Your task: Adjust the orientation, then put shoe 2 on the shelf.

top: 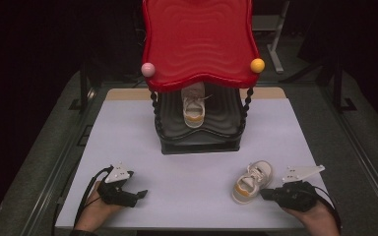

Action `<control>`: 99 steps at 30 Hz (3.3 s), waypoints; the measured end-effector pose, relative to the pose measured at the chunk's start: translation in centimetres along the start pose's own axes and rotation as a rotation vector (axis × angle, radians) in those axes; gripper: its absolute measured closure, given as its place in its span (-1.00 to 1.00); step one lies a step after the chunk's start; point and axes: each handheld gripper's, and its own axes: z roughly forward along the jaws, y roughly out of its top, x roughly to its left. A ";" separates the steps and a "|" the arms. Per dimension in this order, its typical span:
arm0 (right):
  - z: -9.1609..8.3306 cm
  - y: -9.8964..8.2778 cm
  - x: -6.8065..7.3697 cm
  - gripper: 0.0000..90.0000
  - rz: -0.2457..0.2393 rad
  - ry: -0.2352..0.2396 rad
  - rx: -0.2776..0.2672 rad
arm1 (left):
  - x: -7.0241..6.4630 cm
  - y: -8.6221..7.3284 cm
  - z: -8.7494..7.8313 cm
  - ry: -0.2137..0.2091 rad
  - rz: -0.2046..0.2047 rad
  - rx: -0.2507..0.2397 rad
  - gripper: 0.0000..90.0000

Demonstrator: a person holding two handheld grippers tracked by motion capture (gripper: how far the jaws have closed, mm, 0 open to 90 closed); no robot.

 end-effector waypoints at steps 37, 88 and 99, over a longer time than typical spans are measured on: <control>4.4 3.7 1.9 0.69 -0.054 0.096 0.024 | 0.0 0.0 0.0 0.000 0.001 0.001 -0.70; 4.4 15.0 8.7 0.72 -0.407 0.227 -0.008 | 0.0 0.0 0.0 0.001 0.003 0.002 -0.70; 4.2 18.2 6.0 0.72 -0.453 0.188 0.006 | 0.0 0.0 0.0 0.000 0.003 0.004 -0.70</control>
